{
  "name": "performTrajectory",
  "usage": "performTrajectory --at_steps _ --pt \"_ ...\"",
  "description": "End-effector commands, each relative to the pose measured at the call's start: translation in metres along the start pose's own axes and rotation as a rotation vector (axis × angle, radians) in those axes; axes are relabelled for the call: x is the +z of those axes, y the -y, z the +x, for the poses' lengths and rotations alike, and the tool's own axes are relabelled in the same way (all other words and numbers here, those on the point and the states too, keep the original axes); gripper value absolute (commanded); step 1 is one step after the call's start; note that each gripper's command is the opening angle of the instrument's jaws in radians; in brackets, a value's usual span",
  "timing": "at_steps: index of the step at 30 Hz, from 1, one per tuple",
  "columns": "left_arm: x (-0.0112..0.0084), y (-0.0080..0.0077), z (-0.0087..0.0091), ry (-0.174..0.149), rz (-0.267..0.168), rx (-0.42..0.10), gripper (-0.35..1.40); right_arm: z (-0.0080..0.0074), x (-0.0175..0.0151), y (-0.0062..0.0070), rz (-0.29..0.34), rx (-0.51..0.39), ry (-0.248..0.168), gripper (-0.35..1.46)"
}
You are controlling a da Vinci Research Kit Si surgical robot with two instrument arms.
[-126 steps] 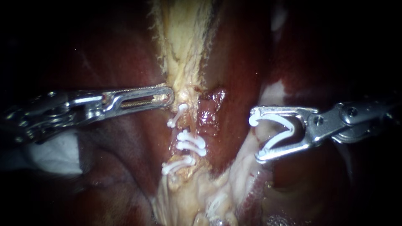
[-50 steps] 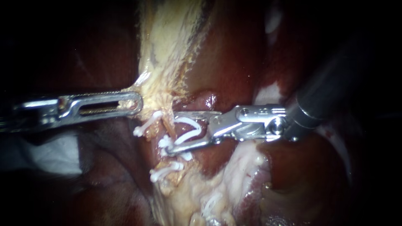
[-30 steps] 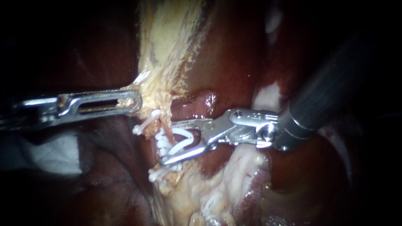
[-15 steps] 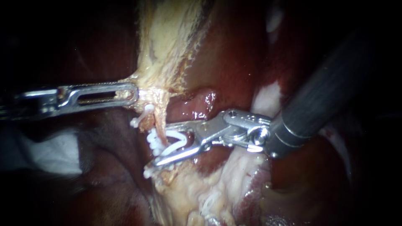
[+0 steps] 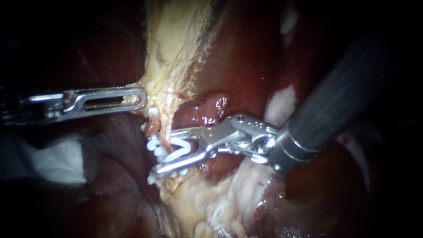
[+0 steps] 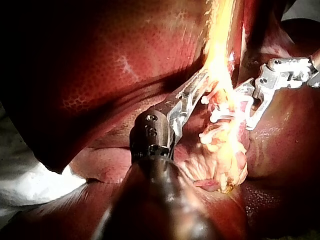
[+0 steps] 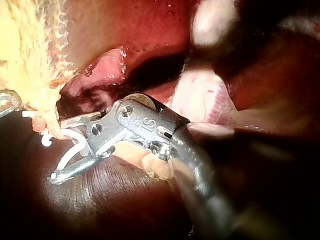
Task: Clipping third clip right tube
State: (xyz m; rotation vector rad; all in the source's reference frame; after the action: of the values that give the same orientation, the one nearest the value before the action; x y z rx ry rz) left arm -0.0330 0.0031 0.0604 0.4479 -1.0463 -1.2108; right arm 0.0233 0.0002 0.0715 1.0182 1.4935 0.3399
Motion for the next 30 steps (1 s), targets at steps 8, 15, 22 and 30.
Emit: performTrajectory --at_steps 8,15,22,30 --pt "0.0001 0.0000 0.0002 -0.003 -0.004 0.001 -0.35 0.0023 -0.0005 -0.0004 0.002 0.022 -0.036 0.53" --pt "0.0002 -0.0002 0.0003 -0.006 -0.005 0.003 -0.35 0.0033 -0.0009 -0.0007 -0.016 0.033 -0.048 0.51" --pt "0.0003 -0.0002 0.0005 -0.007 -0.007 0.004 -0.35 0.0035 -0.0011 -0.0012 -0.037 0.069 -0.056 0.44" --pt "0.0004 -0.0002 0.0006 -0.007 -0.008 0.004 -0.35 0.0033 -0.0017 -0.0013 -0.080 0.123 -0.068 -0.19"
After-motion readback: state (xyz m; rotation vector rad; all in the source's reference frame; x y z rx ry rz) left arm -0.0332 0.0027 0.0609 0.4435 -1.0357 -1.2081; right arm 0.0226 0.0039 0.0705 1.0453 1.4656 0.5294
